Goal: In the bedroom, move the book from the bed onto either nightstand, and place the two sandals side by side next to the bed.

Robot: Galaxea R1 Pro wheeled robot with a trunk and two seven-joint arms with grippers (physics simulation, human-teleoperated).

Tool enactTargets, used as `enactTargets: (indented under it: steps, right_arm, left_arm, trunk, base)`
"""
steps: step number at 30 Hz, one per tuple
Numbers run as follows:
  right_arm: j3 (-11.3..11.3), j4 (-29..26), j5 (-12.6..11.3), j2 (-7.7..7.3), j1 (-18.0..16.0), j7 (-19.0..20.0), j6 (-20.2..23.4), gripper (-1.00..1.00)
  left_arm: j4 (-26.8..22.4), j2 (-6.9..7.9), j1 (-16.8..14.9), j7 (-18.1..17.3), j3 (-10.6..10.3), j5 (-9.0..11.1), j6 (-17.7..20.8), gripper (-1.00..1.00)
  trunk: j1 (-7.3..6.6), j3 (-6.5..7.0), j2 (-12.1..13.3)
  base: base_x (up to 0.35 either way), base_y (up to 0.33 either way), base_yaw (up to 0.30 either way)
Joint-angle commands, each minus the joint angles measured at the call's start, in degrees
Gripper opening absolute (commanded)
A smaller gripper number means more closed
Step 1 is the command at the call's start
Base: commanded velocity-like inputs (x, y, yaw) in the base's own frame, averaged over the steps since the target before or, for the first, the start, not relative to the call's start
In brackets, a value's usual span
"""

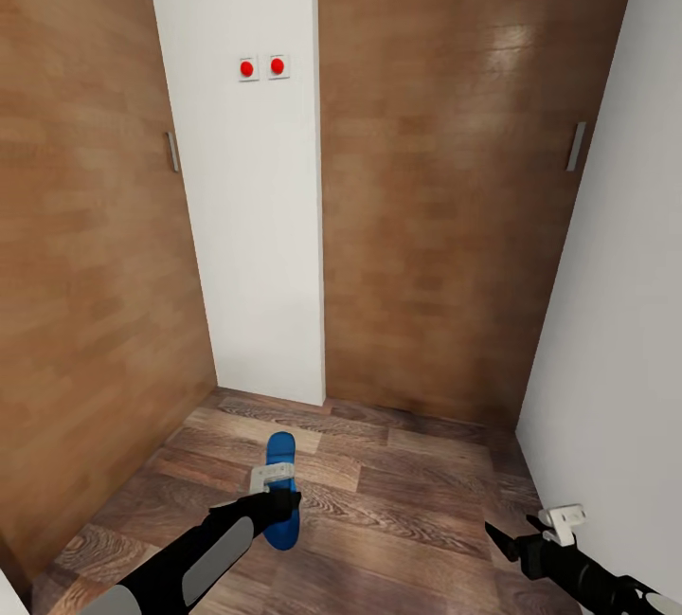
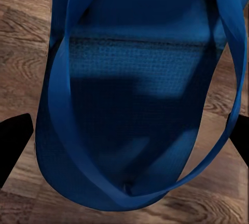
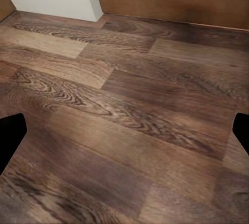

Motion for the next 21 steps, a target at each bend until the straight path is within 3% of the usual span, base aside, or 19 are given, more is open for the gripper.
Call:
enactTargets:
  steps: [1, 6, 15, 21]
  right_arm:
    - [-0.1, 0.0, -0.6, 0.00, 0.0, 0.2, 0.5, 1.00]
    - [-0.1, 0.1, -0.6, 0.00, 0.0, 0.1, 0.5, 1.00]
    - [-0.1, 0.9, -0.6, 0.00, 0.0, 0.0, 0.5, 1.00]
    - [-0.1, 1.1, -0.5, 0.02, 0.0, 0.0, 0.5, 1.00]
  left_arm:
    - [-0.1, -0.09, -0.1, 0.5, -0.3, 0.4, 0.0, -1.00]
    - [-0.1, -0.23, -0.1, 0.5, -0.3, 0.4, 0.0, -1.00]
    - [-0.1, -0.33, -0.1, 0.5, -0.3, 0.4, 0.0, -1.00]
    - [-0.1, -0.34, -0.1, 0.5, -0.3, 0.4, 0.0, -1.00]
  trunk:
    - [-0.04, 0.16, 0.0]
    - [-0.17, 1.26, 0.1]
    - [-2.14, 2.88, 3.7]
    - [-2.14, 2.88, 3.7]
  base:
    - [0.000, 0.000, 0.000]
    - [0.000, 0.000, 0.000]
    - [0.000, 0.000, 0.000]
    - [0.000, 0.000, 0.000]
